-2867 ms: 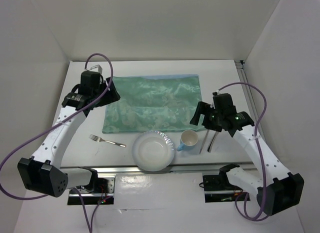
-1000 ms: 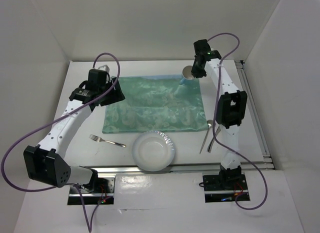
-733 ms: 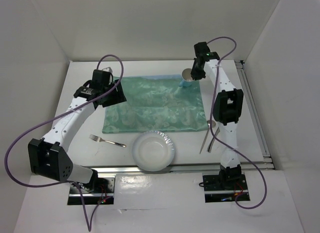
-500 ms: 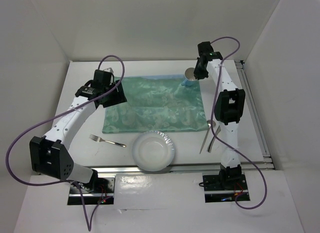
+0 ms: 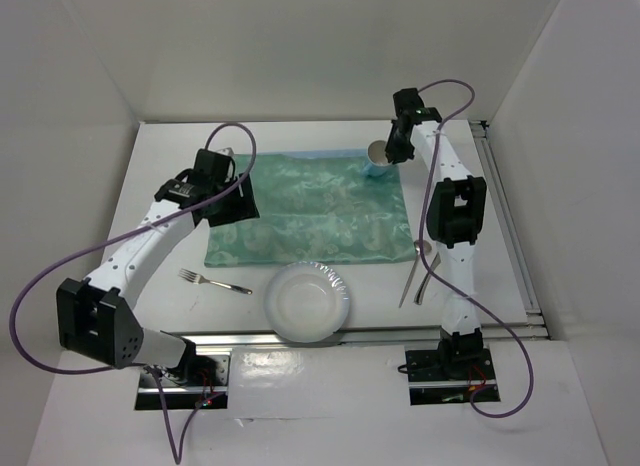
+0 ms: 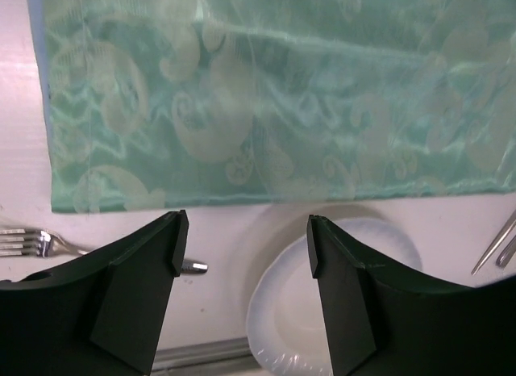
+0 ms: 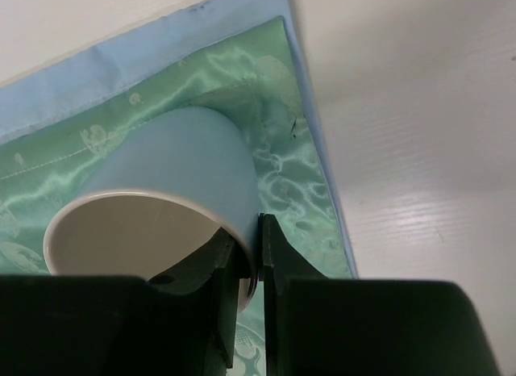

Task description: Set the dinner table for one person

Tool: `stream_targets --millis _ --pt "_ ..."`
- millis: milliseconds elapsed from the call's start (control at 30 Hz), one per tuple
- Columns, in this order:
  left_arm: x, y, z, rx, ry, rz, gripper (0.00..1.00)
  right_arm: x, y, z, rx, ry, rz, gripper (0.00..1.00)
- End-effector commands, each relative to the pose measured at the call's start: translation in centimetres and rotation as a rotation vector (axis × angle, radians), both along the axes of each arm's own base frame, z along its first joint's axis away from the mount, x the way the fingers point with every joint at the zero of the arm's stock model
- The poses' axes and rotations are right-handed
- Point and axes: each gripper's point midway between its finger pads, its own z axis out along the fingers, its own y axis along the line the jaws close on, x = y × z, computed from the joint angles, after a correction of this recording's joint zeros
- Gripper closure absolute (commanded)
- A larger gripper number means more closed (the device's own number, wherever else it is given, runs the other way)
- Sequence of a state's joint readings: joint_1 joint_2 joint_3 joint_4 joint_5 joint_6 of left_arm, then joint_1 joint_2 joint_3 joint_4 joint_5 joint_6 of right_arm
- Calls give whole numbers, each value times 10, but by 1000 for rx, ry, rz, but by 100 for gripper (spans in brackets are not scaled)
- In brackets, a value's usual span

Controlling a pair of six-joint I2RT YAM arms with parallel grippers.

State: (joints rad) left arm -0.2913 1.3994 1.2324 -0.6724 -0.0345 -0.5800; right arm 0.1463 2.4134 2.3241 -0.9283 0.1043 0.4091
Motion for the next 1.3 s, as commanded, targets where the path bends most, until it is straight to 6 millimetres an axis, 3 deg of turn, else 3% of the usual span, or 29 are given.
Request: stream_targets --millis 0,67,100,267,367,467,533,567,667,833,867,900,933,967,1000,1100,1267 --pt "-38 -2 -9 -10 67 -28 22 26 14 31 59 -130 30 81" --pt "-53 -6 -11 -46 84 -20 21 28 16 32 69 -139 36 70" --pt "-63 -8 -20 -55 114 -24 20 28 18 32 78 -138 44 56" --pt "-92 -14 -35 -82 166 -30 16 31 21 40 92 -164 52 25" --pt "-109 -19 -47 -96 208 -52 13 30 21 60 96 -197 53 8" --pt "-125 -21 -62 -92 240 -77 13 26 22 93 111 -252 62 1" --pt "-134 -25 -69 -131 274 -69 13 22 21 111 115 -281 63 1" --pt "-135 -29 -71 -161 269 -76 13 16 20 135 111 -321 73 1" --pt "-140 -34 -84 -206 282 -62 13 -5 12 175 94 -377 66 1" --pt "-135 -55 -95 -304 230 -115 13 -46 -4 214 84 -444 64 0" --pt "-136 -58 -98 -317 235 -126 13 -57 -6 199 80 -406 63 0" --pt "-137 -62 -98 -341 234 -145 12 -69 -7 220 85 -456 64 0" --pt "-131 -70 -98 -349 203 -191 10 -76 -13 218 82 -449 53 0" --pt "-133 -69 -105 -339 215 -196 8 -86 -13 204 85 -412 59 0" --pt "-135 -70 -110 -326 231 -209 8 -97 -21 215 84 -435 46 0" --pt "-132 -73 -120 -295 235 -257 8 -118 -31 205 78 -410 27 0" --pt "-138 -83 -133 -275 257 -305 21 -137 -48 187 75 -373 -5 0"
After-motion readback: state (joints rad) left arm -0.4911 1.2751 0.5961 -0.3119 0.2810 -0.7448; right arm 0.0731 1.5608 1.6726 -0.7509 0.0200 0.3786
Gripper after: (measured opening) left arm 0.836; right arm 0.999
